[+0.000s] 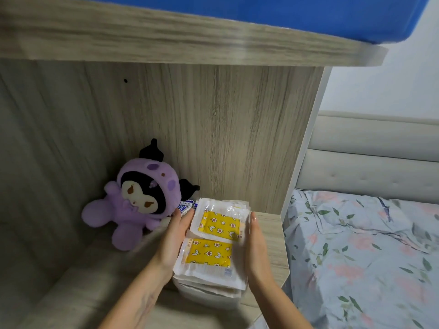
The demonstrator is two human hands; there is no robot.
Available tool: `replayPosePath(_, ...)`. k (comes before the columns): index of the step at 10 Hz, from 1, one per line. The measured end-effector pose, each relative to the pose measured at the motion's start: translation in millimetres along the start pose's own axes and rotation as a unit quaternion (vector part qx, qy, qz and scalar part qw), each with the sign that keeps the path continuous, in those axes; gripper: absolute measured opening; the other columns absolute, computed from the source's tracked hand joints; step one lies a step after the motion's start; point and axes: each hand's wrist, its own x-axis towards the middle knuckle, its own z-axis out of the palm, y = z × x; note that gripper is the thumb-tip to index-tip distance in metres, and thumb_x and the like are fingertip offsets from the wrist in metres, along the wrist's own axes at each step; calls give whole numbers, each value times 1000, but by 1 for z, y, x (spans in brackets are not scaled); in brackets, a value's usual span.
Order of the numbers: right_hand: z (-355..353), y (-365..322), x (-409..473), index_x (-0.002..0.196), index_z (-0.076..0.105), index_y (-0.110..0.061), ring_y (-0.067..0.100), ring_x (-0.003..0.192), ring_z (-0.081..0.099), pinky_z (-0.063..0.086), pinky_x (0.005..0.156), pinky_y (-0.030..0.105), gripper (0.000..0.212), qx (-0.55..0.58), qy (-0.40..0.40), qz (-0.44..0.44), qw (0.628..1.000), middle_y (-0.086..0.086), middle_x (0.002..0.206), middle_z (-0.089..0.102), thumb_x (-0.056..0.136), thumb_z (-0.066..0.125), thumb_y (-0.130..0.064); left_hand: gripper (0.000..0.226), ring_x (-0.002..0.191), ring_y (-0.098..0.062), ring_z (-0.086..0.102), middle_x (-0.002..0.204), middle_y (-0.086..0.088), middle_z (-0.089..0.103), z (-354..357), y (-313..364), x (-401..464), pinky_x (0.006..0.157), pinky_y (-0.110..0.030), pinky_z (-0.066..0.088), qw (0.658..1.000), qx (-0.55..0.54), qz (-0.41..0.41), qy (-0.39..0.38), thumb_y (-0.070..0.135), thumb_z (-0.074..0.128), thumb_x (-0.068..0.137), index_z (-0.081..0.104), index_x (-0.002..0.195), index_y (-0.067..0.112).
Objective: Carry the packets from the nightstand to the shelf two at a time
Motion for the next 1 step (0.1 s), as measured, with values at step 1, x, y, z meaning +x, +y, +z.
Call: replayPosePath(1, -11, -5, -2, 119, 64, -32, 6, 116, 55, 27, 111, 30, 47, 10, 70, -26, 997, -7, 124, 64, 97, 32, -59, 54, 109, -18, 63, 132, -1, 60, -4, 3, -2, 87, -33, 51, 1000, -12, 11, 21, 45, 16, 101, 49, 135, 18)
